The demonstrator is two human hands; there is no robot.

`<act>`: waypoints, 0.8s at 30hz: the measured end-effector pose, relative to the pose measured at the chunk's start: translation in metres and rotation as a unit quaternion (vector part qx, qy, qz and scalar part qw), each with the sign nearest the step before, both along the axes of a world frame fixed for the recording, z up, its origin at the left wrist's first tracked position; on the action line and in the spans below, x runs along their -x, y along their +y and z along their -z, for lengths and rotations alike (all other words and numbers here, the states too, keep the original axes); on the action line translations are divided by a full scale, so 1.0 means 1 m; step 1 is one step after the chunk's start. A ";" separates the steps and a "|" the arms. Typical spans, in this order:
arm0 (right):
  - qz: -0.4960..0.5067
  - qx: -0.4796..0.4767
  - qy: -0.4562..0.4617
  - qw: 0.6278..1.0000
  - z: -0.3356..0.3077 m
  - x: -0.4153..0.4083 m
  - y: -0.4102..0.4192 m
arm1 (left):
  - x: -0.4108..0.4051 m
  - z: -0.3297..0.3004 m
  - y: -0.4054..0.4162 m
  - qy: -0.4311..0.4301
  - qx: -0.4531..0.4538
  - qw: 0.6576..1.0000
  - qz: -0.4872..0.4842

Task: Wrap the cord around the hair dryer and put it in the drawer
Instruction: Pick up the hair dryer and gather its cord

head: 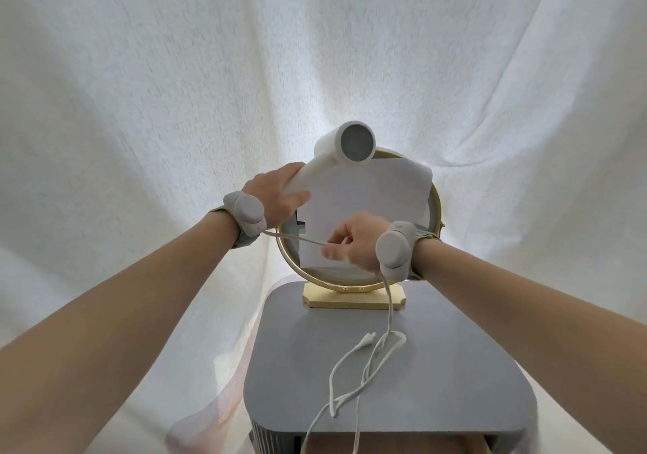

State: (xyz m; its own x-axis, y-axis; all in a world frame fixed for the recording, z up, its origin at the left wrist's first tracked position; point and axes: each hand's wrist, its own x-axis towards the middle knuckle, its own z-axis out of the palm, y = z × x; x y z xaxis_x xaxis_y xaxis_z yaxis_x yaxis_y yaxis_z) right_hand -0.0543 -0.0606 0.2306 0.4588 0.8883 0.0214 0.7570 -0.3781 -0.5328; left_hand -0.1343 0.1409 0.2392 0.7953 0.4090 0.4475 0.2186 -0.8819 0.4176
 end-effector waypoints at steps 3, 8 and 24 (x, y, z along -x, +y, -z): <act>0.013 0.003 -0.037 0.999 0.000 -0.014 -0.012 | -0.002 0.000 -0.003 -0.003 -0.032 0.999 -0.015; 0.019 -0.013 -0.099 0.995 -0.008 -0.032 -0.026 | -0.005 0.002 -0.008 -0.003 -0.034 0.999 0.003; -0.028 -0.113 -0.298 0.948 -0.006 -0.041 -0.033 | -0.009 0.028 -0.029 0.135 -0.040 0.988 0.059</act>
State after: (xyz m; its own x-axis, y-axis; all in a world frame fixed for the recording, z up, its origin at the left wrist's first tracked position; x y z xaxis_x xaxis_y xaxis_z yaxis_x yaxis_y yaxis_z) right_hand -0.0133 -0.0939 0.2362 0.2584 0.8528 0.4538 0.9642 -0.2563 -0.0674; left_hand -0.1249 0.1124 0.2116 0.9298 0.2787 0.2406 0.2065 -0.9357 0.2859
